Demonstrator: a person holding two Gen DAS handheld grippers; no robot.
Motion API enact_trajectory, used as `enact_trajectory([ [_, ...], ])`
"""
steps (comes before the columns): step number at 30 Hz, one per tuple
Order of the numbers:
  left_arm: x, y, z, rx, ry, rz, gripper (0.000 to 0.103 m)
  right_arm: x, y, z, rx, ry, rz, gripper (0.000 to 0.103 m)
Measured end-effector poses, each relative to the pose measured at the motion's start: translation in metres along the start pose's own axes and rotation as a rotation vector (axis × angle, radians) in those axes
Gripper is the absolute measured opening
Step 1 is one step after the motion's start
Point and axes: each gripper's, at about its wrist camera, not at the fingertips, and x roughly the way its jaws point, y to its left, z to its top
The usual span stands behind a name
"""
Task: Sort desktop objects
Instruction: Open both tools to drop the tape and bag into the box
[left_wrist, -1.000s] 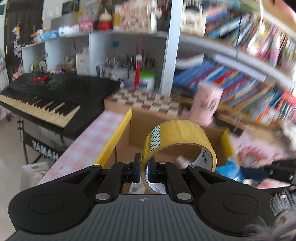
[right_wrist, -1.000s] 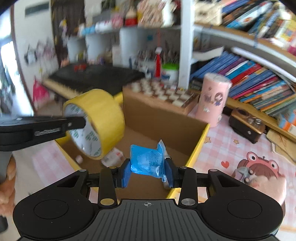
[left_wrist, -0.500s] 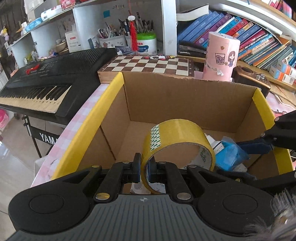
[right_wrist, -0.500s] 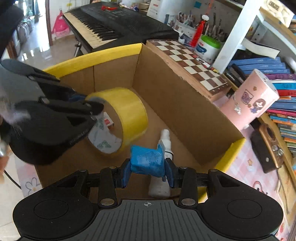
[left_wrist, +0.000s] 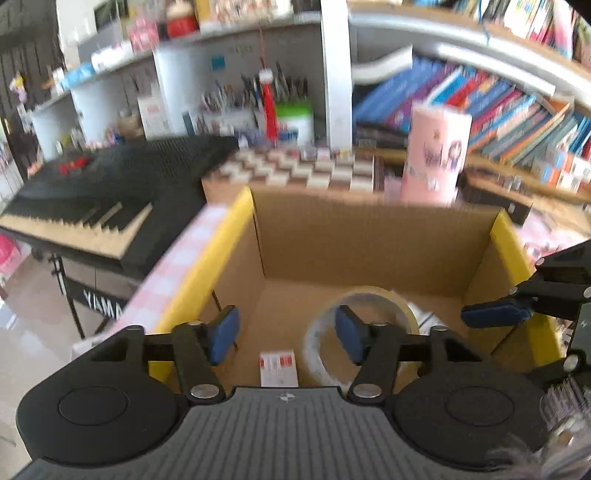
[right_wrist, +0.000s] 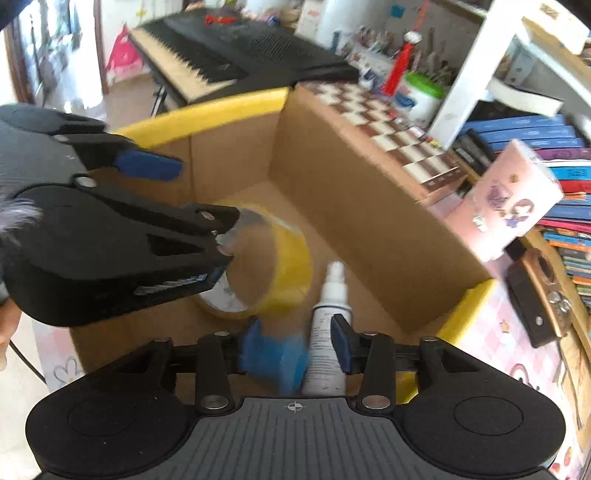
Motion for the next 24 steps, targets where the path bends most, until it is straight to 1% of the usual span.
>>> enact_trajectory([
  [1, -0.007, 0.002, 0.002, -0.008, -0.024, -0.004, 0.067, -0.007, -0.003, -0.001, 0.022, -0.021, -0.003, 0.050],
  [2, -0.015, 0.004, 0.004, -0.015, -0.048, -0.006, 0.075, -0.013, -0.007, -0.002, 0.046, -0.040, -0.004, 0.051],
  [3, -0.024, 0.006, 0.005, -0.019, -0.076, -0.006, 0.078, -0.020, -0.010, -0.003, 0.074, -0.058, -0.006, 0.052],
  [4, -0.032, 0.007, 0.008, -0.021, -0.098, -0.008, 0.079, -0.027, -0.014, -0.005, 0.101, -0.075, -0.012, 0.052],
  [6, -0.052, 0.010, 0.011, -0.033, -0.146, -0.013, 0.085, -0.042, -0.020, -0.008, 0.151, -0.115, -0.036, 0.052],
  [8, -0.073, 0.014, 0.011, -0.057, -0.189, -0.024, 0.087, -0.062, -0.025, -0.014, 0.206, -0.167, -0.056, 0.052],
  [9, -0.086, 0.016, 0.011, -0.074, -0.209, -0.033, 0.090, -0.072, -0.027, -0.018, 0.238, -0.192, -0.071, 0.052],
  [11, -0.109, 0.018, 0.007, -0.095, -0.247, -0.064, 0.093, -0.092, -0.029, -0.026, 0.296, -0.239, -0.099, 0.053],
  [14, -0.139, 0.017, -0.002, -0.096, -0.293, -0.090, 0.101, -0.123, -0.028, -0.043, 0.380, -0.309, -0.149, 0.057],
  [18, -0.175, 0.015, -0.022, -0.083, -0.337, -0.096, 0.103, -0.155, -0.022, -0.068, 0.468, -0.372, -0.201, 0.058],
  [20, -0.186, 0.014, -0.033, -0.078, -0.335, -0.106, 0.103, -0.170, -0.015, -0.084, 0.503, -0.393, -0.234, 0.058],
  [24, -0.203, 0.011, -0.054, -0.070, -0.307, -0.140, 0.103, -0.193, -0.003, -0.115, 0.586, -0.409, -0.287, 0.060],
])
